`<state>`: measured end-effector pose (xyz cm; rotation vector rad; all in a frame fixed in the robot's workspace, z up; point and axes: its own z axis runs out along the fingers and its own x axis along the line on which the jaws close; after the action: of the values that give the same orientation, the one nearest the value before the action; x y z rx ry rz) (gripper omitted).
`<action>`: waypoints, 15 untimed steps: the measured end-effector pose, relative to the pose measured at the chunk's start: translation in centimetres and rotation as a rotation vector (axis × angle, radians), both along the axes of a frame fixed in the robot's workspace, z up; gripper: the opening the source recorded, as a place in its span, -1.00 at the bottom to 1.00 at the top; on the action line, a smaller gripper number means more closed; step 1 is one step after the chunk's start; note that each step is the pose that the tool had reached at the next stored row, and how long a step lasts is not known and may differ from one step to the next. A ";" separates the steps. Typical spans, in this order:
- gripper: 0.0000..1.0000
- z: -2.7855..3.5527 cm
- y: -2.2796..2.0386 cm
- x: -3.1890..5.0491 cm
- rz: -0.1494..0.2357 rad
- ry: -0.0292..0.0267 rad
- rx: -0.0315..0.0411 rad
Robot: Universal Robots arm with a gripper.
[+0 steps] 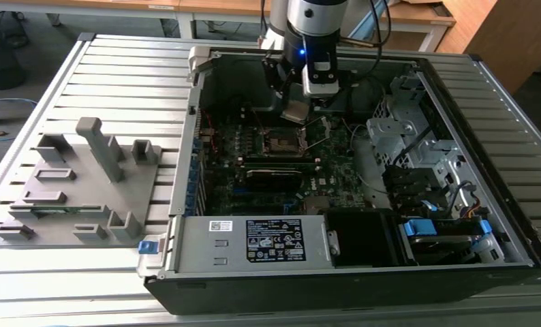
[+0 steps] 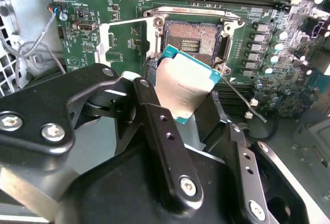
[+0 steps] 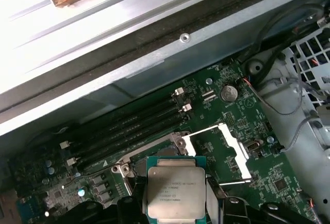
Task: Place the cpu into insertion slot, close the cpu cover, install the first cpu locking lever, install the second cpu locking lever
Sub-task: 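Place the cpu into insertion slot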
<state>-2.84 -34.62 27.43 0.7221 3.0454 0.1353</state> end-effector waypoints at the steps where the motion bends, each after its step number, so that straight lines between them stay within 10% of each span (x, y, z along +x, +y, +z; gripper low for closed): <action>1: 0.07 -0.01 0.00 0.00 -0.008 0.0000 0.0000; 15: 0.07 -0.13 0.00 0.00 -0.210 0.0000 -0.0007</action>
<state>-2.84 -34.62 27.31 1.0341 2.9445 0.1316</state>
